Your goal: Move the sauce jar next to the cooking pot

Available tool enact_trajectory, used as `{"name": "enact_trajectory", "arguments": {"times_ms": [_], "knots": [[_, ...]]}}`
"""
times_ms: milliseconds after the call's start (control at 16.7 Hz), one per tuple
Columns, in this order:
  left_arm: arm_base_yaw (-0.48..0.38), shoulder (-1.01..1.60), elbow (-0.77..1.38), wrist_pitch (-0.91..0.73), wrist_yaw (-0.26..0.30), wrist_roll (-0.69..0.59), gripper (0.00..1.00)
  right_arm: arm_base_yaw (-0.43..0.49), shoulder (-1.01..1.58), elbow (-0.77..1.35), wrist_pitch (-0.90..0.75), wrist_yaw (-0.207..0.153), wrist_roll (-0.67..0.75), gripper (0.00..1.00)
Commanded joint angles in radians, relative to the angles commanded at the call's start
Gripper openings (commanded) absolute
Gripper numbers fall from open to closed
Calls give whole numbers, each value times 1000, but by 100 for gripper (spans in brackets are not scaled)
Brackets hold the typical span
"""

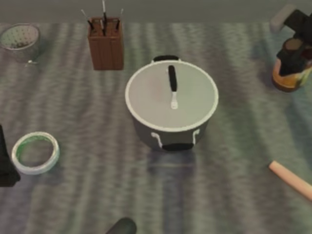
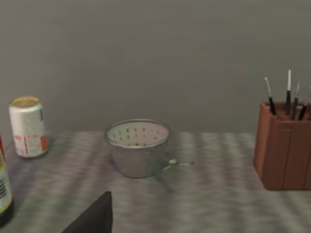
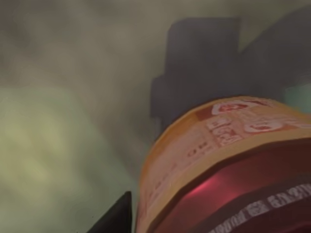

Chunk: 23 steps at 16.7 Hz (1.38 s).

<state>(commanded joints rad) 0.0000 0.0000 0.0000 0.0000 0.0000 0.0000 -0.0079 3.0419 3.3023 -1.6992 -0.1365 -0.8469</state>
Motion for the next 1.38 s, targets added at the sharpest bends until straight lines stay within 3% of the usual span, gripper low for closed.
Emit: {"name": "enact_trajectory", "arguments": {"times_ms": [540, 1140, 1380], "knots": [[0, 0, 0, 0, 0, 0, 100, 0, 0, 0, 0, 0, 0, 2], [0, 0, 0, 0, 0, 0, 100, -4, -2, -1, 0, 0, 1, 0], [0, 0, 0, 0, 0, 0, 100, 9, -83, -109, 37, -8, -11, 0]]}}
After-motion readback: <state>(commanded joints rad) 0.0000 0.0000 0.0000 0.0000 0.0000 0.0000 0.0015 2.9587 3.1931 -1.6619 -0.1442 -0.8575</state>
